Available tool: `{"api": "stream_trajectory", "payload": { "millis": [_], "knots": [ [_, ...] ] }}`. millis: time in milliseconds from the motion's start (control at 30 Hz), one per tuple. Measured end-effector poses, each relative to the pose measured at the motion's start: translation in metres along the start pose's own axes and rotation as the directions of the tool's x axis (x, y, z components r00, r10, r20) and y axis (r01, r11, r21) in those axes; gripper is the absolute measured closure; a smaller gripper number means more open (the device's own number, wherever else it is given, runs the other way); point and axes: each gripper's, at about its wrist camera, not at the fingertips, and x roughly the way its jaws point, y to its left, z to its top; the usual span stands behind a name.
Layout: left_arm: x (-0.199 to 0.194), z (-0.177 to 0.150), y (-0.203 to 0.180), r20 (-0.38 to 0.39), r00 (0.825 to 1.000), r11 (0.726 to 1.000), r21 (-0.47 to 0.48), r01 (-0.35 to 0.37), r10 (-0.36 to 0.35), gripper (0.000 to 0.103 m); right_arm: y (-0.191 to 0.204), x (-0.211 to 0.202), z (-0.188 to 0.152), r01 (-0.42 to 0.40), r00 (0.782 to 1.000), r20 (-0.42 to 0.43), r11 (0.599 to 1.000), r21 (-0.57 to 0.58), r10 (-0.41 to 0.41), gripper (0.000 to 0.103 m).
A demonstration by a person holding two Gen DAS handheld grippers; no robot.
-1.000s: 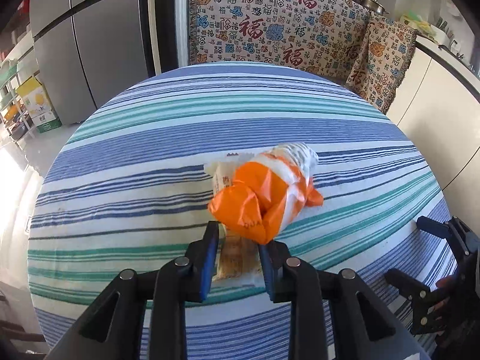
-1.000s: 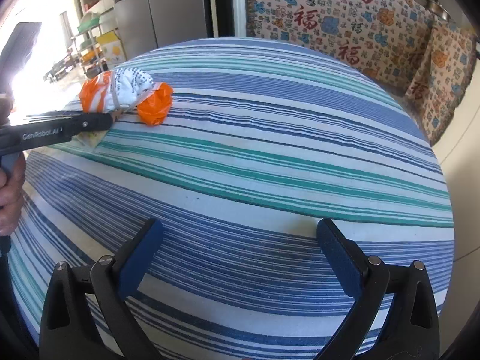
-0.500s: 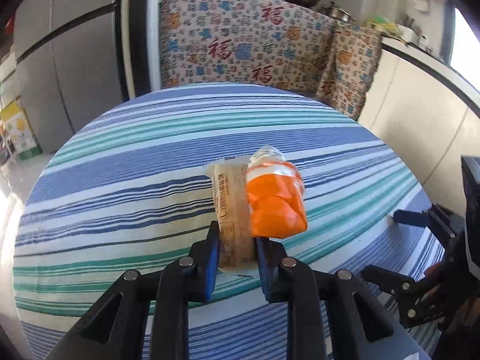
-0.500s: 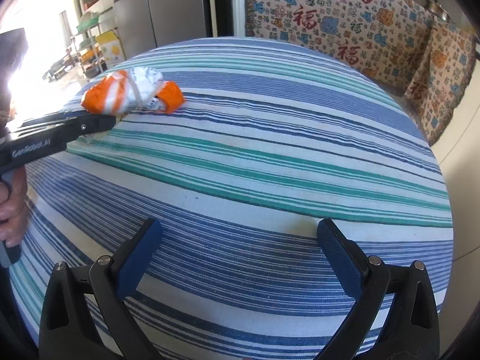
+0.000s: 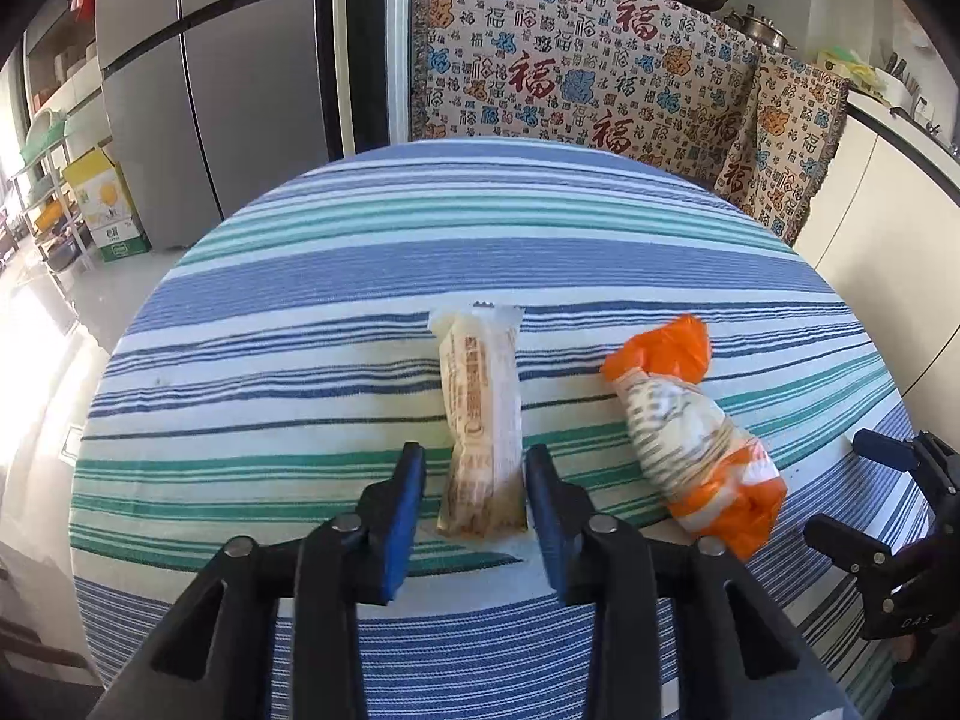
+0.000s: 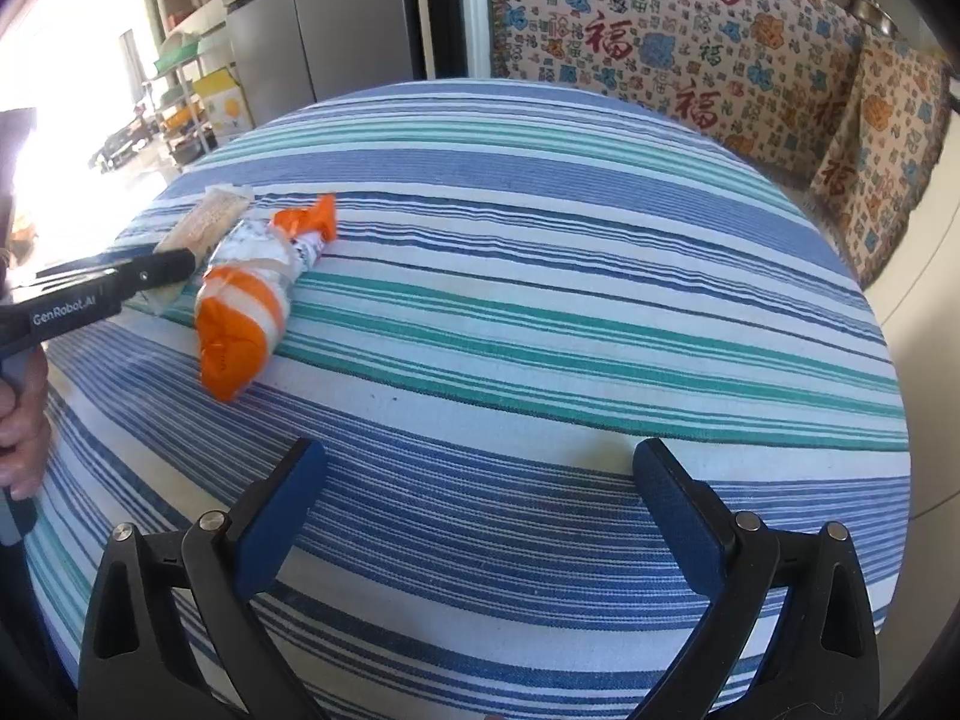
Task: Collect trash
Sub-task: 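Grasp the orange-and-white snack wrapper with the right tool while the left tool holds the bread wrapper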
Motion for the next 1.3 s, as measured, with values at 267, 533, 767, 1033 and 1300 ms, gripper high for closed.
{"api": "stream_trajectory", "payload": {
  "millis": [267,533,767,1033,1300],
  "knots": [
    [-0.002,-0.005,0.013,-0.036,0.997,0.998,0.011,-0.065,0.065,0.044,0.059,0.007,0.012,-0.174,0.984,-0.050,0.982,-0.069,0.170,0.005],
    [0.000,-0.003,0.011,-0.035,0.999,0.998,0.060,-0.022,0.024,0.046,0.087,0.044,0.054,-0.116,0.990,-0.100,0.985,-0.130,0.104,0.013],
    [-0.003,-0.002,0.003,-0.046,0.998,0.994,0.099,0.051,-0.046,0.074,0.059,0.029,0.058,-0.076,0.994,-0.091,0.987,-0.143,0.064,0.058],
    [-0.005,0.001,-0.001,-0.089,0.986,0.987,0.063,0.146,-0.141,0.065,0.024,0.007,0.031,-0.051,0.991,-0.132,0.990,-0.131,0.033,0.050],
    [-0.003,0.010,0.001,-0.076,0.983,0.985,0.039,0.168,-0.165,0.057,0.030,0.009,0.057,-0.084,0.981,-0.184,0.988,-0.129,0.060,0.027]
  ]
}}
